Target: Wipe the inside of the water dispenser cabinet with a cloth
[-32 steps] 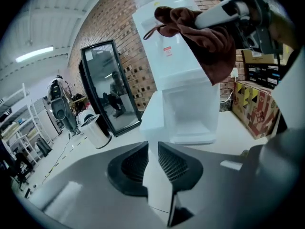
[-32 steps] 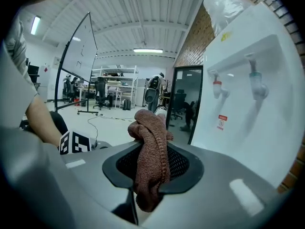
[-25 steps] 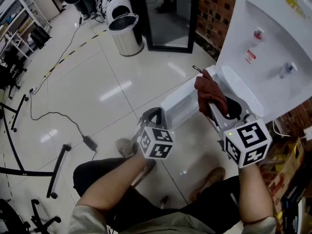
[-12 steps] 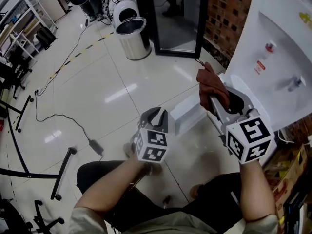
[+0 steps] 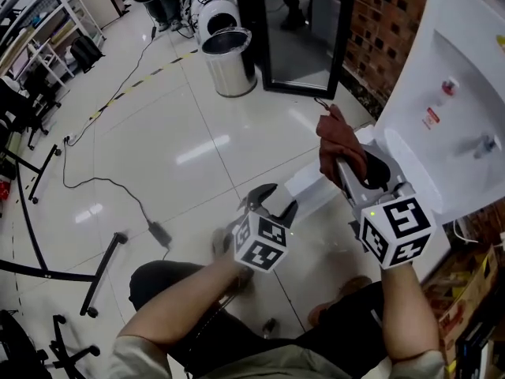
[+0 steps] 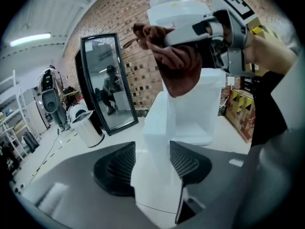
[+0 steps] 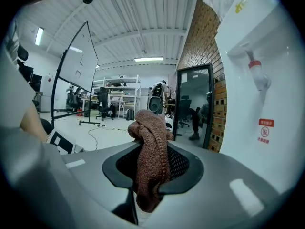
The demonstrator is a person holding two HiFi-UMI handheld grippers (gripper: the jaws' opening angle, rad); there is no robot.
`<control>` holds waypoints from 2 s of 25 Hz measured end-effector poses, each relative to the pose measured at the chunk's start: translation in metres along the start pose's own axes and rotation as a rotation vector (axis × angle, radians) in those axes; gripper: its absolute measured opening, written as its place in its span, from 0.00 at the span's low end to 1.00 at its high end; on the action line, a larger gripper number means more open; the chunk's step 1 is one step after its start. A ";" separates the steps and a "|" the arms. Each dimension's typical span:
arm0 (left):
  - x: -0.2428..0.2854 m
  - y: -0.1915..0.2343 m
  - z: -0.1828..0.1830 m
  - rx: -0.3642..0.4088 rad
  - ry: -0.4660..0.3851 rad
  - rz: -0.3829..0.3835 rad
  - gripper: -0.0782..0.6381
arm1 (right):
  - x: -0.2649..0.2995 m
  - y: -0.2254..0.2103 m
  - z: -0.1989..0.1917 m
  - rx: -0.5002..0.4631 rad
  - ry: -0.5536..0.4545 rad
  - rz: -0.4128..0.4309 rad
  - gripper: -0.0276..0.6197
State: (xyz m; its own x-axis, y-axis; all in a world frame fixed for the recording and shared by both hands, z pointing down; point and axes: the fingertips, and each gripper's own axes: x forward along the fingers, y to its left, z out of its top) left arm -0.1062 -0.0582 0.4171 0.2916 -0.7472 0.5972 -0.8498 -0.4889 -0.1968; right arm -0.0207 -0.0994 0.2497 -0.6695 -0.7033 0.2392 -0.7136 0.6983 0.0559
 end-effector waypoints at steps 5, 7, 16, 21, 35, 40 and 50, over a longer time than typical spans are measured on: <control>0.013 0.014 0.003 0.066 0.038 -0.022 0.40 | 0.003 -0.007 -0.003 -0.025 0.014 -0.002 0.22; 0.020 0.026 0.005 0.085 0.060 -0.013 0.37 | 0.004 -0.014 -0.005 -0.016 0.019 -0.009 0.22; 0.049 0.069 0.012 0.069 0.045 -0.002 0.37 | 0.035 -0.024 -0.013 0.022 0.035 -0.008 0.22; 0.053 0.076 0.014 0.048 0.018 0.006 0.37 | 0.069 -0.005 -0.004 0.031 0.013 0.044 0.22; 0.050 0.073 0.013 0.002 -0.011 -0.013 0.36 | 0.157 0.064 -0.063 -0.076 0.221 0.176 0.22; 0.050 0.075 0.011 -0.010 -0.004 -0.015 0.36 | 0.157 0.052 -0.068 -0.075 0.225 0.134 0.22; 0.052 0.075 0.012 -0.026 0.001 -0.009 0.36 | 0.138 -0.034 -0.084 0.018 0.257 -0.131 0.22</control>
State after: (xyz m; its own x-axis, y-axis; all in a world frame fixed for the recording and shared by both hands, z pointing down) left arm -0.1495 -0.1393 0.4238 0.2985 -0.7426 0.5995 -0.8584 -0.4835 -0.1715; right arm -0.0710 -0.2089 0.3622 -0.4990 -0.7289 0.4687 -0.7956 0.5997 0.0856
